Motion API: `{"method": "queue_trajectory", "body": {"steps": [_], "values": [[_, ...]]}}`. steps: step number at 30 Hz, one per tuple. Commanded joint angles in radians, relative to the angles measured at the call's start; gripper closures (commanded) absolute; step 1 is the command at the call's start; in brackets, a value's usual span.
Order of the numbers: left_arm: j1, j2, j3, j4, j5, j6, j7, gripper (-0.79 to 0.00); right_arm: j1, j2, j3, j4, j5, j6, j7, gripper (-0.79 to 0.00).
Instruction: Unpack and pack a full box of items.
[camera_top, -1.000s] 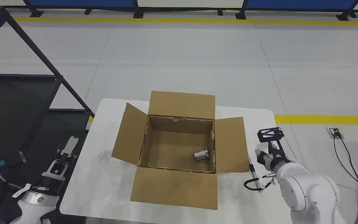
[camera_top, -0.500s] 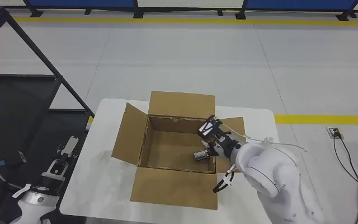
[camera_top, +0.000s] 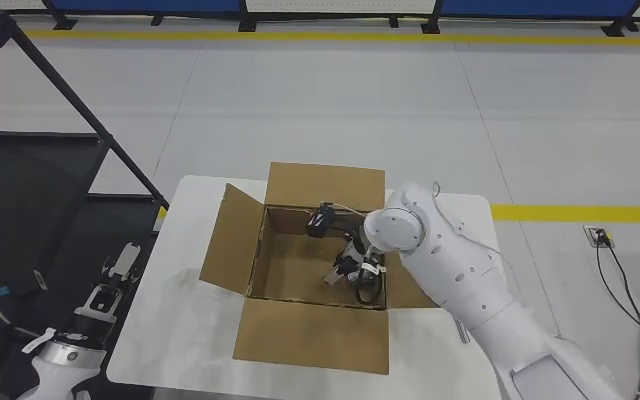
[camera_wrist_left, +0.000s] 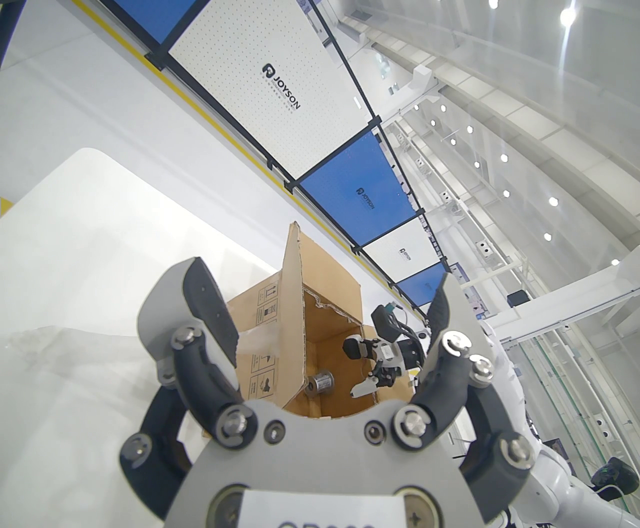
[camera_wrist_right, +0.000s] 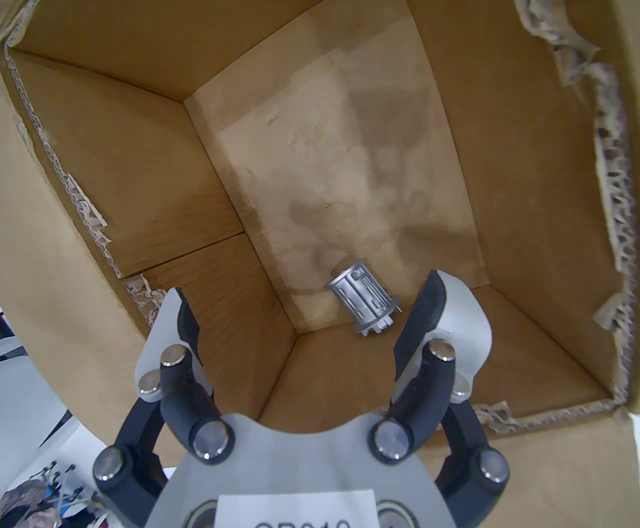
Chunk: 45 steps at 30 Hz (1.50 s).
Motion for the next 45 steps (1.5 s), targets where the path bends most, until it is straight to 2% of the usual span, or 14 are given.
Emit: {"method": "queue_trajectory", "body": {"steps": [1,9,15,22,34,39,41,43,45], "values": [[0.000,0.000,0.000,0.000,0.000,0.000,0.000,-0.785,-0.004,0.001,0.002,-0.014,-0.003,0.001,0.001,-0.785],[0.000,0.000,0.000,0.000,0.000,0.000,0.000,-0.785,-0.004,0.001,0.002,-0.014,-0.003,0.001,0.001,-0.785],[0.000,0.000,0.000,0.000,0.000,0.000,0.000,-0.785,-0.012,-0.012,-0.084,0.002,-0.147,-0.052,-0.070,-0.785],[0.000,0.000,0.000,0.000,0.000,0.000,0.000,-0.785,0.028,-0.075,-0.244,0.090,-0.313,-0.068,-0.087,-0.785],[0.000,0.000,0.000,0.000,0.000,0.000,0.000,-0.785,0.089,-0.193,-0.366,0.329,-0.365,-0.086,-0.128,-0.776],[0.000,0.000,0.000,0.000,0.000,0.000,0.000,-0.785,0.096,-0.230,-0.389,0.415,-0.381,-0.096,-0.166,-0.674],[0.000,0.000,0.000,0.000,0.000,0.000,0.000,-0.785,0.097,-0.243,-0.396,0.443,-0.386,-0.099,-0.171,-0.585],[0.000,0.000,0.000,0.000,0.000,0.000,0.000,-0.785,0.100,-0.257,-0.402,0.468,-0.392,-0.095,-0.173,-0.536],[0.000,0.000,0.000,0.000,0.000,0.000,0.000,-0.785,0.103,-0.269,-0.406,0.491,-0.394,-0.098,-0.181,-0.376]]}}
